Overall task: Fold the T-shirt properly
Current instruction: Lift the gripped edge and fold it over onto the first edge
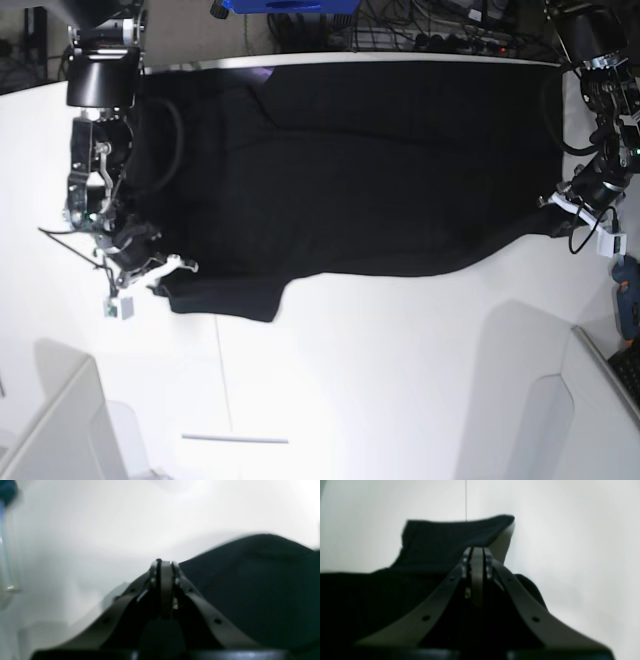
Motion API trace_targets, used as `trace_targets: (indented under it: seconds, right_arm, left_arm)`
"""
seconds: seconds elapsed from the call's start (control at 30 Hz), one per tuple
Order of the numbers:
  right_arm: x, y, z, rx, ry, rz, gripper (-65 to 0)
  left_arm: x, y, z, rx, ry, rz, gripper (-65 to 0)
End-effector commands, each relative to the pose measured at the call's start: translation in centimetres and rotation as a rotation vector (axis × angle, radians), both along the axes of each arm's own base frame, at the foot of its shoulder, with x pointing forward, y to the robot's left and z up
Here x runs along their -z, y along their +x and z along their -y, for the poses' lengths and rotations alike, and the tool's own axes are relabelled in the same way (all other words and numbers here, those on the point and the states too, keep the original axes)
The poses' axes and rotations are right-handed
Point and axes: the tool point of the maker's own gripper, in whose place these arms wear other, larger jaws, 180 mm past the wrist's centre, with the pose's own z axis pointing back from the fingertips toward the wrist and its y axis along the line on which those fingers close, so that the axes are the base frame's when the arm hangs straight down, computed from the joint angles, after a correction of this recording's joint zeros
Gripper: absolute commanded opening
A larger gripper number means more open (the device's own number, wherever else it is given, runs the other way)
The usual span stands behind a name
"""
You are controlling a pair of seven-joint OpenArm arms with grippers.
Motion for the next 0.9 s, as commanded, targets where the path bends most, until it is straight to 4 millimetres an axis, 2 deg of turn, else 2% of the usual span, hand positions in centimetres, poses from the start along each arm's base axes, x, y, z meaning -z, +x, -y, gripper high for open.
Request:
trace_targets:
  seconds: [0.0, 0.2, 0.47, 0.57, 0.63, 0.7, 0.87]
  right_arm:
    - [-2.1, 0.8, 1.0, 0.018, -0.008, 0.062, -65.0]
    - [-3.0, -0.2, 2.1, 0.038, -0.015, 0.063, -65.0]
    - [-2.4, -1.8, 1.8, 0.03, -0.023, 0.051, -65.0]
    - [-2.4, -2.5, 1.7, 0.024, -0.029, 0.052, -65.0]
    - [-2.5, -3.0, 1.7, 0.025, -0.033, 0.054, -65.0]
    - [-2.8, -3.8, 2.7, 0.05, -0.039, 0.056, -65.0]
    - [-3.1, -5.3, 3.2, 0.074, 0.041, 0.039, -65.0]
  left_arm:
    - [-2.6, 0.9, -0.6, 0.016, 0.026, 0.072, -65.0]
    - [-3.4, -0.7, 0.2, 0.064, 0.006, 0.068, -65.0]
    - [-3.1, -2.1, 0.8, 0.093, 0.019, 0.041, -65.0]
    - [-2.6, -2.9, 0.4, 0.083, 0.021, 0.021, -65.0]
    - [-3.1, -3.2, -0.6, 0.057, 0.032, 0.031, -65.0]
    - [-3.1, -4.0, -1.2, 0.042, 0.043, 0.021, -65.0]
    - [-3.0, -5.4, -0.9, 0.06, 0.063, -0.001, -65.0]
